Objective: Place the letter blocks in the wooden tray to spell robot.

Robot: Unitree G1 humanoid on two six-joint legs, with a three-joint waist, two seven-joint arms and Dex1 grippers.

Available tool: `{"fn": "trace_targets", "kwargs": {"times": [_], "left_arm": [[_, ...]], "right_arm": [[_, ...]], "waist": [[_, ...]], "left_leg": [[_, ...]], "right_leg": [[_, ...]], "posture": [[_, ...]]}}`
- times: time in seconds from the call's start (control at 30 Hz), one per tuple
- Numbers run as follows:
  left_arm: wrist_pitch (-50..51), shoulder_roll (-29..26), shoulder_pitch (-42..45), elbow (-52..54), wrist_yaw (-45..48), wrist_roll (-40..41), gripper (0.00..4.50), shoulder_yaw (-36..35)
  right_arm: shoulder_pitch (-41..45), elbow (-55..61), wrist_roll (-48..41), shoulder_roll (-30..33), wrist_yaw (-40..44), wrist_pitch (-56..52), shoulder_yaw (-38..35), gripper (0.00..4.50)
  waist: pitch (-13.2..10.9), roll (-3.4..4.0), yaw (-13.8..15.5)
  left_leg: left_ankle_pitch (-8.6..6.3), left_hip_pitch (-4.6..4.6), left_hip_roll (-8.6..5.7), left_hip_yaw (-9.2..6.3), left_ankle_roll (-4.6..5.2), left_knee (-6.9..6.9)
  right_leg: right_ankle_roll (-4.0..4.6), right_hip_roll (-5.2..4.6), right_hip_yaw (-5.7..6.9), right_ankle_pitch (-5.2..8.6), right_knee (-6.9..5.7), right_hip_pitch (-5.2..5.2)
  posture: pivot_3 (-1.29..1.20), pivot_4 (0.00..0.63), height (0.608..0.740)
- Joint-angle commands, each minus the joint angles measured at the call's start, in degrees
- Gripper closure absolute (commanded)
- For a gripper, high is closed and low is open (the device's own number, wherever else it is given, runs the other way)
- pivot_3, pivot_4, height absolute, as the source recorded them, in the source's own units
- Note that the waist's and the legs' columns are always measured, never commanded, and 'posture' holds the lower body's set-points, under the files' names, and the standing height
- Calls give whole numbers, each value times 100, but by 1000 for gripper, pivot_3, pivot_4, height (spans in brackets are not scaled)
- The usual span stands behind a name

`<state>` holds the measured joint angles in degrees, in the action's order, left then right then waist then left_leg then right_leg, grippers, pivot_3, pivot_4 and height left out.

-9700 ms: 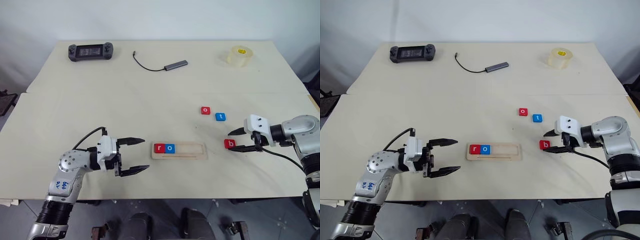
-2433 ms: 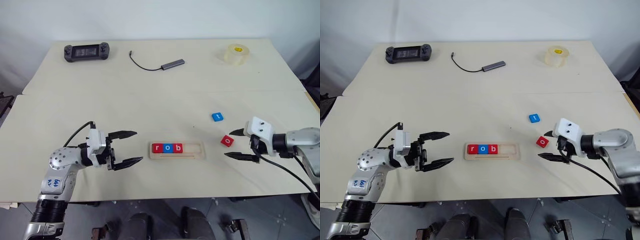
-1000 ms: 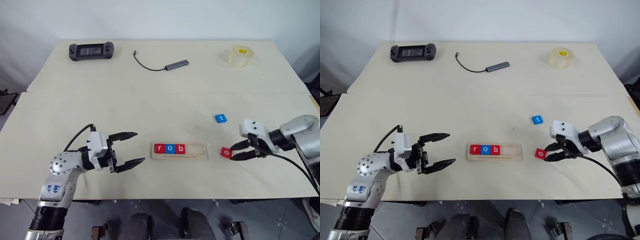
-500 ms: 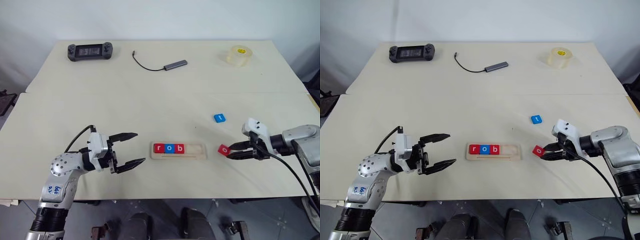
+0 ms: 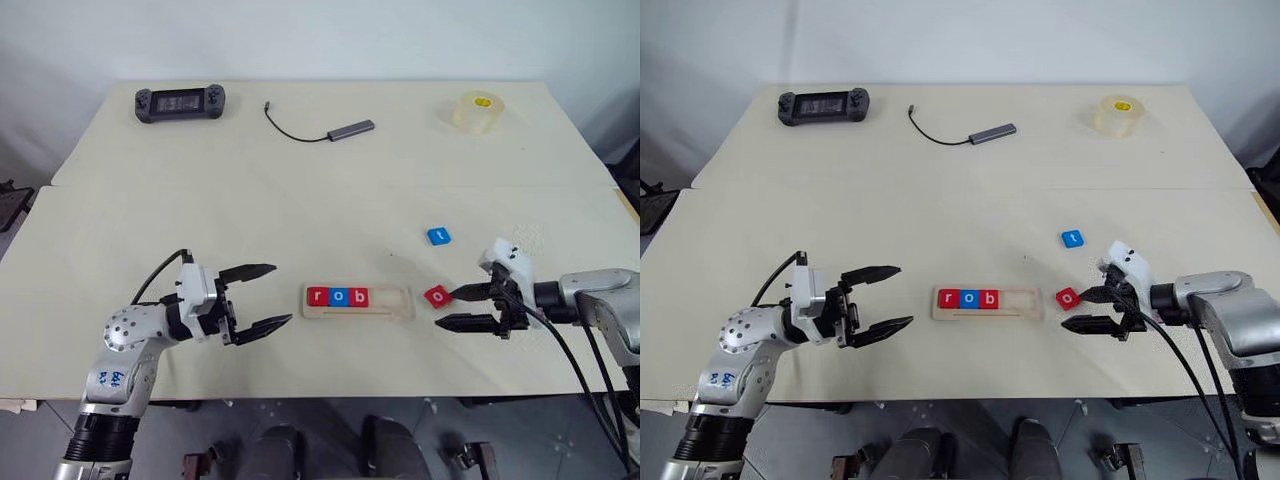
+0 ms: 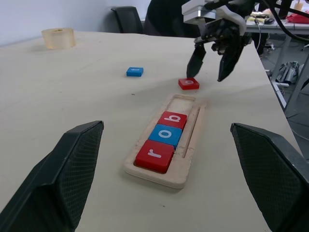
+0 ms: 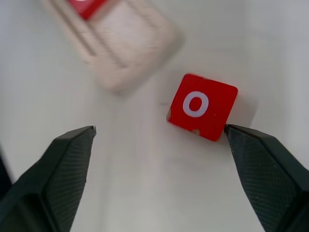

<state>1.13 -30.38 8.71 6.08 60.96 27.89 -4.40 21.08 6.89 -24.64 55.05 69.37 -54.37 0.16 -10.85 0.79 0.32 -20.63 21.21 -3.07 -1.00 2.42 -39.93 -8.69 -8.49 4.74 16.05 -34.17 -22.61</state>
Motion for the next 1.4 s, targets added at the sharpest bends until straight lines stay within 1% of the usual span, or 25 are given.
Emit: {"fn": "trace_targets", "kwargs": {"times": [0.03, 0.27, 0.4, 0.5, 0.67, 0.8, 1.03, 1.13, 1.27, 1.3, 1.33, 1.4], "left_arm": [[-95, 6, 49, 51, 38, 25, 0, -21], [-109, 33, 20, 62, 19, 13, 0, -33], [-125, 23, -40, 81, 21, 20, 0, -48], [-121, 19, -45, 82, 23, 24, 0, -48], [-120, 1, -29, 86, 79, 67, 0, -63], [-35, -136, -70, 208, 391, 195, 0, -26], [118, -345, -166, 400, 739, 286, 0, 47], [120, -326, -177, 416, 717, 268, 0, 18], [99, -299, -194, 413, 627, 241, 0, -30], [87, -288, -195, 401, 594, 234, 0, -43], [74, -279, -191, 384, 568, 228, 0, -51], [43, -268, -164, 333, 536, 212, 0, -59]], "right_arm": [[-28, 328, -263, 216, 73, -164, -115, 40], [-173, 516, -445, 386, 191, -108, -43, 40], [-187, 108, 165, 585, 354, 1184, 93, 40], [-44, -179, 415, 593, 529, 1933, 217, 40], [350, -646, 664, 422, 839, 2540, 572, 40], [839, -1275, 1050, 95, 970, 2984, 1022, 40], [1208, -1842, 1343, -217, 1186, 3243, 1313, 40], [1230, -1857, 1366, -282, 1194, 3178, 1311, 639], [1132, -1751, 1417, -230, 1125, 3248, 1232, 1968], [1110, -1719, 1433, -187, 1106, 3289, 1191, 2382], [1101, -1670, 1427, -137, 1095, 3283, 1137, 2641], [1118, -1572, 1386, -61, 1101, 3293, 1020, 2641]], "waist": [[0, 0, 7], [0, 0, 105], [0, -1, 113], [0, 0, 104], [0, -1, 95], [-1, -1, 82], [-1, 0, 83], [-1, 1, 80], [-1, 1, 87], [-1, 1, 90], [-1, 1, 91], [-1, 1, 91]], "left_leg": [[0, 0, 0, 0, 0, 0], [0, 1, -1, 0, 0, -1], [0, 1, -5, 1, 1, -1], [0, 0, -6, 2, 1, 0], [0, 0, -2, 3, 1, 0], [0, 0, -1, 3, 1, -1], [0, 0, -1, 0, 1, -1], [0, -1, 0, 0, 1, -1], [0, -1, 1, 0, 1, 0], [0, -1, 1, -1, 0, 0], [0, -1, 1, -1, 1, 0], [0, 0, 1, -1, 1, 0]], "right_leg": [[0, 0, 0, 0, 0, 0], [0, 0, 0, 0, 9, 0], [0, -2, 0, 0, 10, 0], [0, 0, 0, 0, 8, 0], [0, 2, 1, 0, 8, -1], [0, 3, 1, 0, 11, 0], [0, 3, 4, 0, 10, 4], [0, 3, 4, 0, 10, 3], [0, 4, 4, 0, 8, 3], [0, 3, 4, 0, 8, 3], [0, 3, 5, 0, 8, 3], [0, 3, 5, 0, 8, 3]], "posture": [[0, 150, 740], [0, 150, 740], [0, 150, 740], [0, 150, 740], [0, 150, 740], [0, 150, 740], [0, 150, 740], [0, 150, 740], [0, 150, 740], [0, 150, 740], [0, 150, 740], [0, 150, 740]]}}
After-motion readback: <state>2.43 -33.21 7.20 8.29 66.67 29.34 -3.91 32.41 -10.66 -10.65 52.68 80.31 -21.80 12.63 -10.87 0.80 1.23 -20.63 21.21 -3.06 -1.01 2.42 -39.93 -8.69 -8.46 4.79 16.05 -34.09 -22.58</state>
